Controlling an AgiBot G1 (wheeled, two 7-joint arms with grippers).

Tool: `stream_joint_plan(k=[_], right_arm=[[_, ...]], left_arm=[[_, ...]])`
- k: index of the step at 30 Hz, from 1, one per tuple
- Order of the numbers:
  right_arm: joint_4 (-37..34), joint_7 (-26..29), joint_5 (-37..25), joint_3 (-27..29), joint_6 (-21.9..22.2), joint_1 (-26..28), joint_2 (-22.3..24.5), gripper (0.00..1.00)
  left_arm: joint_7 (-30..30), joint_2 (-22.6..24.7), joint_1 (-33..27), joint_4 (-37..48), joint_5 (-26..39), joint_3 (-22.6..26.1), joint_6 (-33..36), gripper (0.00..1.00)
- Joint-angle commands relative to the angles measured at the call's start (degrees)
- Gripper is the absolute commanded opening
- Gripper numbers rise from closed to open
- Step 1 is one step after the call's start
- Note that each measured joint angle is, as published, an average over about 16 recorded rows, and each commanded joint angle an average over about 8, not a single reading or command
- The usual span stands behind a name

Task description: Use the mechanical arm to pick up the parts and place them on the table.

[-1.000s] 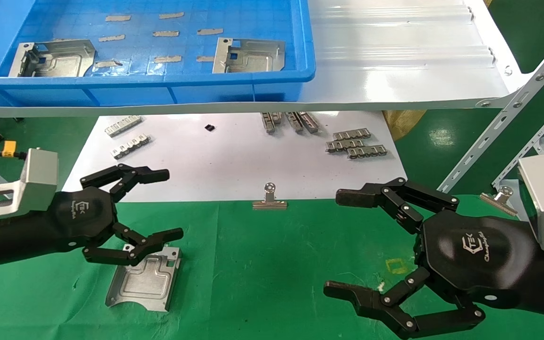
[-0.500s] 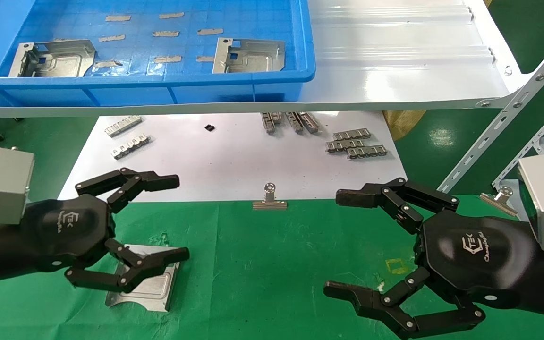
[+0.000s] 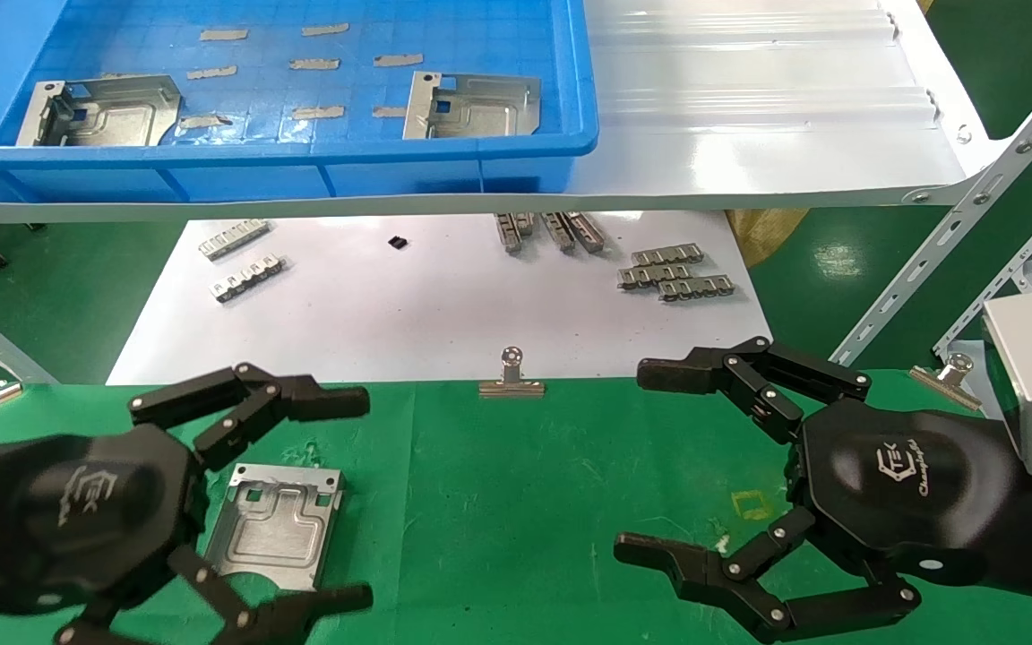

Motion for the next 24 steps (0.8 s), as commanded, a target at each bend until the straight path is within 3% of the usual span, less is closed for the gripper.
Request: stream_joint_plan(k=[1,24], right_arm=[[0.0,0.0,0.0,0.0,0.0,0.0,0.0,1.0],[0.0,0.0,0.0,0.0,0.0,0.0,0.0,1.0]], left_arm=[[-1.3,-0.5,0.9,-2.2,-0.4,-0.8,-0.2,1.0],[-1.2,-0.4,0.8,-1.8,-0.4,-0.7,-0.2,1.0]])
